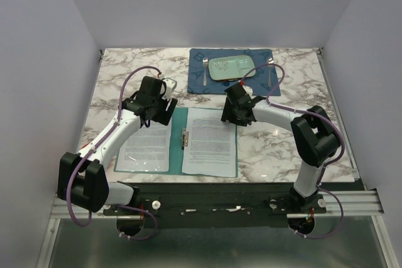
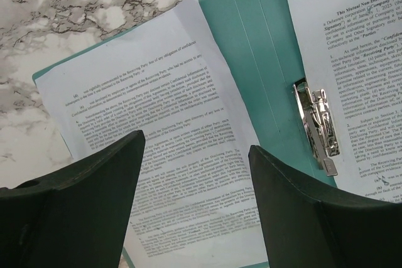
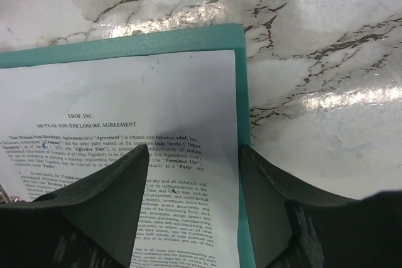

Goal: Put the files into the folder

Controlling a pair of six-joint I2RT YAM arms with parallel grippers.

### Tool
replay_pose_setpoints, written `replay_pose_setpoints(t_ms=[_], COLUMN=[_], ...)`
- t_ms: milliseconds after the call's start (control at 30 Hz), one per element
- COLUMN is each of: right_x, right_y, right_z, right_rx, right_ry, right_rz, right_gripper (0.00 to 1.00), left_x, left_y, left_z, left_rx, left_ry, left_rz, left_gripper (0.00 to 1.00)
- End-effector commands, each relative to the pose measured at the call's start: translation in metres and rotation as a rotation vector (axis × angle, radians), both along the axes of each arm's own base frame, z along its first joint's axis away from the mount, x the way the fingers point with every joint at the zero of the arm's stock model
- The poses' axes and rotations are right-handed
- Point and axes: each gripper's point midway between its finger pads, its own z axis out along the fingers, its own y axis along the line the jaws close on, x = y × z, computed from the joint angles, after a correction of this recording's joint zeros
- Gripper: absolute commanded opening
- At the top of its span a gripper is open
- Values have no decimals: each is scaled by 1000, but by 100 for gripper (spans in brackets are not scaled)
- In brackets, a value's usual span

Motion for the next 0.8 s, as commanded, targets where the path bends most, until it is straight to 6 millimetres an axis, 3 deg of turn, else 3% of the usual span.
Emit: replay_pose_setpoints(t_ms=[0, 333, 567, 667, 767], right_x=[3, 7, -1, -6, -7], right_y=[8, 20, 9, 4, 6], right_z=[-1, 3, -1, 1, 7], right_rx=[19, 53, 19, 5, 11], right_ry=[8, 3, 18, 27, 12], right_rz=[19, 50, 34, 36, 76], right_gripper=[67, 67, 69, 72, 83], left_x=[2, 4, 8, 11, 12], left_y=[6, -1, -11, -20, -35], left_z=[-4, -5, -4, -7, -11], left_rx=[36, 29, 35, 33, 19], left_ry=[-13, -10, -12, -6, 8], left_rz=[10, -1, -5, -12, -36], left_gripper=[81, 85, 89, 97, 99])
